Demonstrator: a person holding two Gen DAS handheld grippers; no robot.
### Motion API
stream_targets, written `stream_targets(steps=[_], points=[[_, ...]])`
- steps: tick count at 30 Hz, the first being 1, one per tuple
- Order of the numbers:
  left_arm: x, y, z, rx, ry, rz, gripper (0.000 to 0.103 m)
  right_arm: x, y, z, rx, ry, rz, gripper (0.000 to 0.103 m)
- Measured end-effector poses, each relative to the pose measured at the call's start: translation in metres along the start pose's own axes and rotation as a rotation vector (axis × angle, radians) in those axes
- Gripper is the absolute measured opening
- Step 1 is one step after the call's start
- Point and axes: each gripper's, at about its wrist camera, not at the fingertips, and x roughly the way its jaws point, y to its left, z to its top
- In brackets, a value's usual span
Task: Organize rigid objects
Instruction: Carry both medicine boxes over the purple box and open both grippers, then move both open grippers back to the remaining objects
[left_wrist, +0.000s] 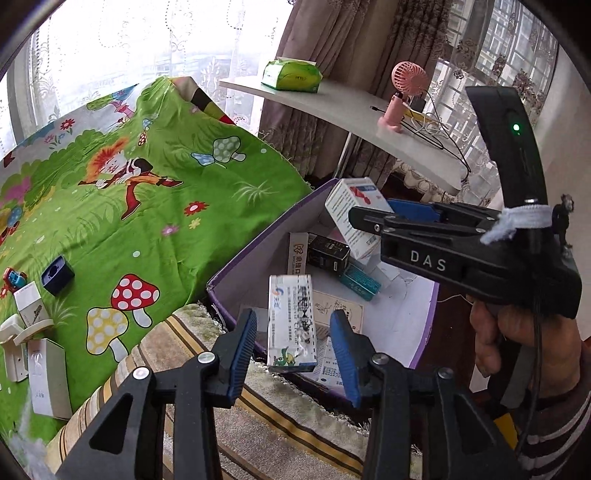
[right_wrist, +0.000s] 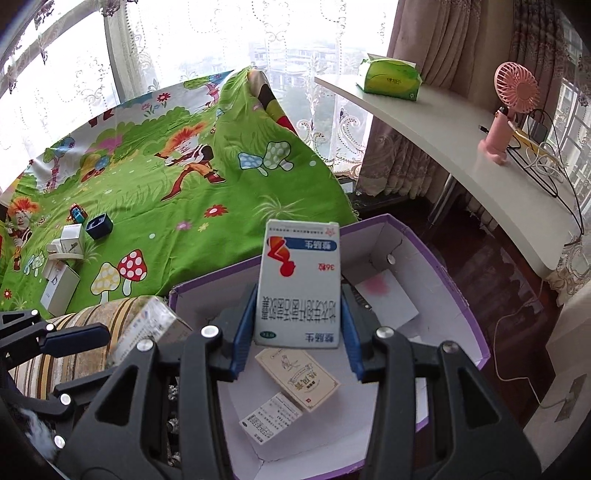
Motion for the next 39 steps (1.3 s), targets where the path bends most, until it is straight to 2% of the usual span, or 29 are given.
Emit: stream_targets(steps=[1,3,9,15,17,29,34,39], points=[[-0.001,0.001,0.000,-0.006,-0.002,0.000,0.058,0.000,0.000,0.000,0.002,0.000,0.003,0.058],[-0.002,0.005,0.000,-0.018,-0.009,0.003,0.060,0.000,0.001,-0.001,0.001,0.000,0.005,0.064],[-0.008,0.023,0.000,-0.052,-0.029,0.040,0.060,0.002,0.006,0.000,-0.010,0.007,0.011,0.065],[-0.015,0.055,-0.001,-0.107,-0.039,0.128,0.060,0.002,0.008,-0.001,-0.013,0.013,0.012,0.066],[-0.018,0.069,-0.002,-0.131,-0.038,0.178,0.060,0.003,0.008,-0.001,-0.013,0.013,0.011,0.066],[-0.030,0.174,-0.030,-0.307,0.047,0.419,0.060,0.004,0.018,0.000,-0.031,0.024,0.027,0.067],[-0.038,0.206,-0.046,-0.372,0.069,0.472,0.068,0.006,0.028,0.000,-0.044,0.035,0.043,0.068],[-0.026,0.221,-0.058,-0.398,0.143,0.451,0.073,0.005,0.043,0.001,-0.072,0.033,0.062,0.069]])
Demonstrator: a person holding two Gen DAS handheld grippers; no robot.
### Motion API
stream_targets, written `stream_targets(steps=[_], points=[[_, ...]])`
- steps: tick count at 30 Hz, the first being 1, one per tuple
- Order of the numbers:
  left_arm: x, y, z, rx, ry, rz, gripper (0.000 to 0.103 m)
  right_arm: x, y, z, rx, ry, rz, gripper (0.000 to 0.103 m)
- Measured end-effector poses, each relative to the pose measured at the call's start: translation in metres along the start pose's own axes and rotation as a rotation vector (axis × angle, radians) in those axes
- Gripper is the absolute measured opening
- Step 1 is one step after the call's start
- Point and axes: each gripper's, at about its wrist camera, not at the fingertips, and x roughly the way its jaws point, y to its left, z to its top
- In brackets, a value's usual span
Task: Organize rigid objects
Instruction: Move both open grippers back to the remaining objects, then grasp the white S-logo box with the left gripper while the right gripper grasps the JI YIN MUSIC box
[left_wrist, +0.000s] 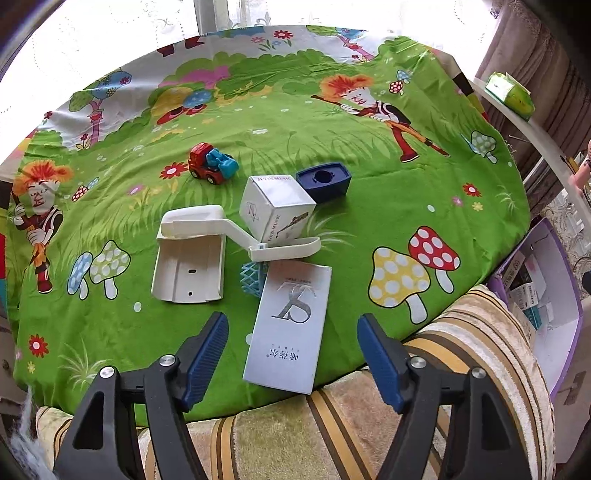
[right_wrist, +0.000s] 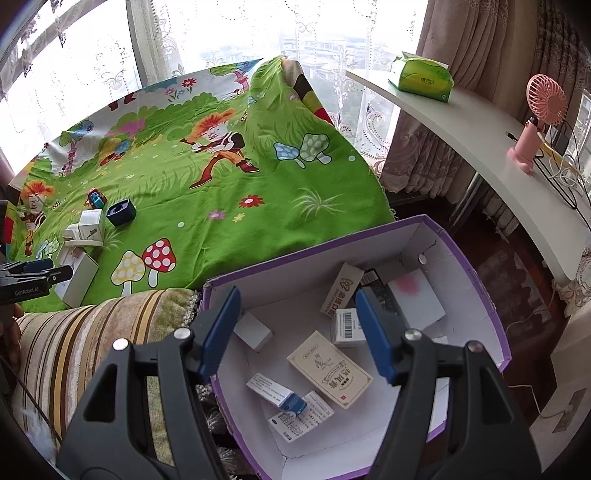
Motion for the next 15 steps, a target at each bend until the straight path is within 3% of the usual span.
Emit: stream_targets(steps=[6,8,10,15], points=[[0.019,0.002,-0.006,-0.012,0.057,-0.041,0.072,0.003,0.020,0.000,-0.031,0.009,0.032,0.070],[0.022,0.004,-0.007,-0.026,0.064,-0.061,0.062,0.003,0.027,0.001,-0.043,0.009,0.044,0.070],[0.023,0.007,-0.007,-0.045,0.065,-0.079,0.045,0.003,0.035,0.001,-0.059,0.007,0.055,0.070],[0.014,0.013,-0.010,-0.063,0.040,-0.179,0.044,0.003,0.053,0.002,-0.088,0.007,0.087,0.070]])
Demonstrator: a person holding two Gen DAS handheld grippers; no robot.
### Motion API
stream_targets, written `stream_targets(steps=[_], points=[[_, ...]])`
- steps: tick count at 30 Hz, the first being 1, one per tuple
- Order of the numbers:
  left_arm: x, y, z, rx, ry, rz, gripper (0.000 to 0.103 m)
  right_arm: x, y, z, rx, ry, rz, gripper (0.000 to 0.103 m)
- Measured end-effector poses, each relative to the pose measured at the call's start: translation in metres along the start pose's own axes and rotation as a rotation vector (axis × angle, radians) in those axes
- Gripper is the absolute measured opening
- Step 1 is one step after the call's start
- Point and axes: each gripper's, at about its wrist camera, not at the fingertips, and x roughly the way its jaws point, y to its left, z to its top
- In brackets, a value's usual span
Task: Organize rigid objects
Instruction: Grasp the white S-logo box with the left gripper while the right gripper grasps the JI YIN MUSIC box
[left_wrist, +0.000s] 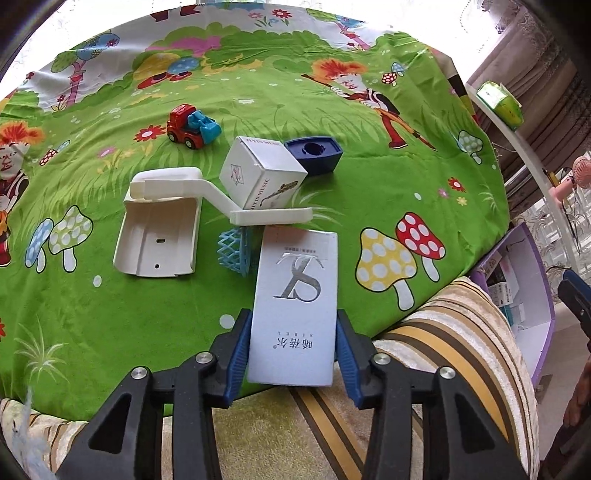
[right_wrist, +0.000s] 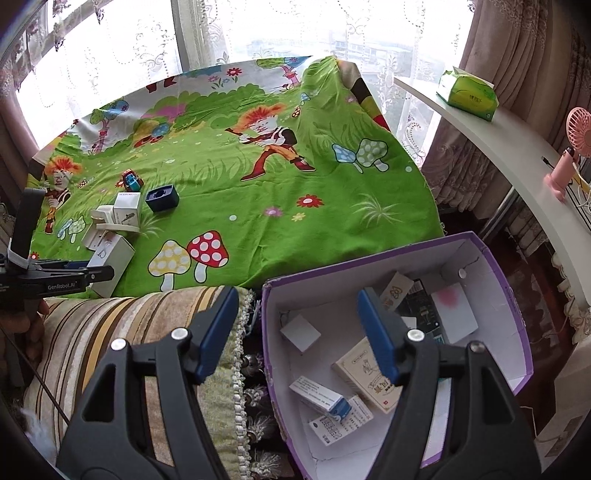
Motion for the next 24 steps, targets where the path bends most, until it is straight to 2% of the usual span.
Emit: stream_targets(steps=[5,8,11,16,20,24], points=[[-0.025,0.008,-0.008,-0.009,-0.076,-0.170,0.044,0.003,0.014,0.004,-0.023,-0.001,0.019,0.070],[-0.040,0.011,-0.015,-0.003,-0.122,-0.214,0.042,0.008,0.025,0.009,-0.039,0.005,0.033,0.070],[-0.056,0.021,-0.019,-0.053,-0.213,-0.213,0.042,0.014,0.041,0.016,-0.062,0.009,0.061,0.070],[-0.069,0.053,-0.018,-0.182,-0.298,-0.227,0.042,0.020,0.082,0.032,-0.126,0.002,0.134,0.070],[-0.078,0.078,-0.019,-0.280,-0.377,-0.180,0.042,0.038,0.115,0.047,-0.153,0.023,0.214,0.070],[-0.082,0.090,-0.021,-0.326,-0.425,-0.145,0.042,0.059,0.144,0.063,-0.146,0.049,0.312,0.070]])
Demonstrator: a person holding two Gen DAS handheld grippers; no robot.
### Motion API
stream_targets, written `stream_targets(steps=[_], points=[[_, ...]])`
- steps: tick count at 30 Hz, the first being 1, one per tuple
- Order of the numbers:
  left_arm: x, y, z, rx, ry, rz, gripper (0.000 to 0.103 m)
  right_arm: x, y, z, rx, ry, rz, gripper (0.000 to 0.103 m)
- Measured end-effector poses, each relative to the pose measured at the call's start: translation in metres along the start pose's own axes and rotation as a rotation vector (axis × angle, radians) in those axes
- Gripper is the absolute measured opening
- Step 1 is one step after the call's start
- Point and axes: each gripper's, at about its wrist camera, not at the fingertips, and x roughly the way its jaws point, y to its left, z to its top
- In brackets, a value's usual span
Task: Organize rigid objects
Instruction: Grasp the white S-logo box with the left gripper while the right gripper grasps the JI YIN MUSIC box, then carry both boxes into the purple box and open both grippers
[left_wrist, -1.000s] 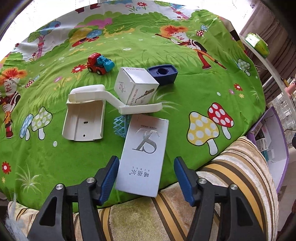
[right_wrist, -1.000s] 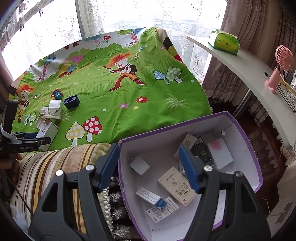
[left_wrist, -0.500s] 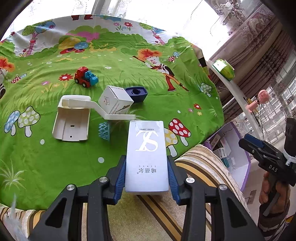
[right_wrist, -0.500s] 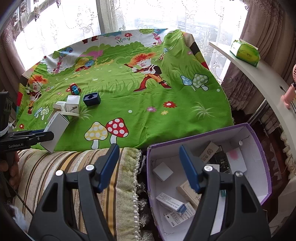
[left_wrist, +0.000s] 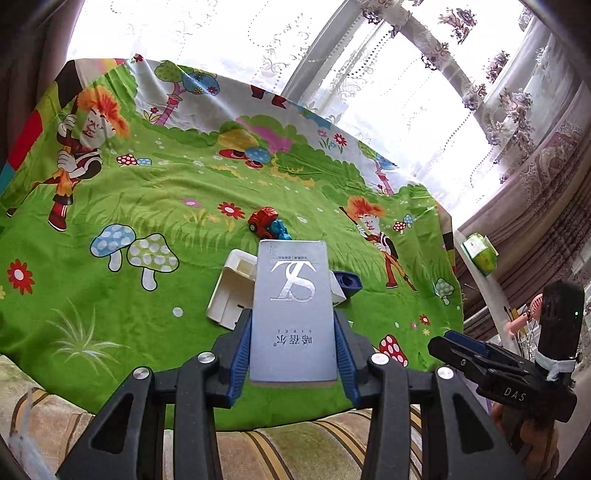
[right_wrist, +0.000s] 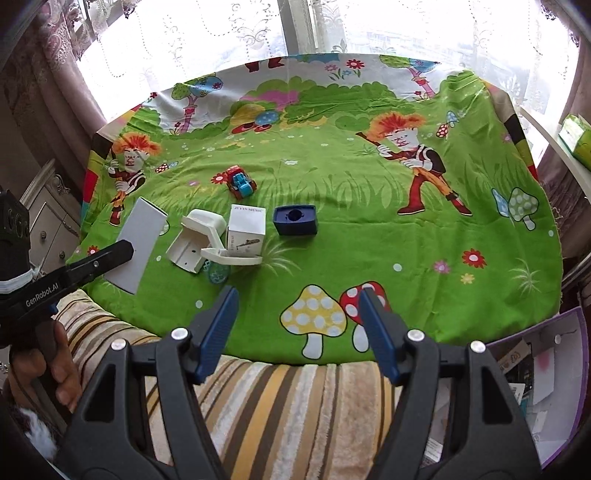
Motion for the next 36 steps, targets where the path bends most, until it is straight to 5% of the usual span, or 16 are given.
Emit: stream_targets(steps=[8,21,27,36], points=[[0.001,0.001,-0.003,0.013,-0.011,0.053,0.042,0.061,0.028,0.036,0.004,0.042,0.081,0.070],[0.001,0.002,-0.004,0.029,-0.021,0.265,0.042,0.114,0.033,0.046,0.000,0.121,0.086,0.070],[0.006,0.001,-0.004,0.044,-0.003,0.337,0.042,0.131,0.028,0.044,0.011,0.172,0.093,0.046],[0.009,-0.004,-0.005,0.074,0.006,0.405,0.042,0.109,0.030,0.043,-0.020,0.093,0.058,0.045]])
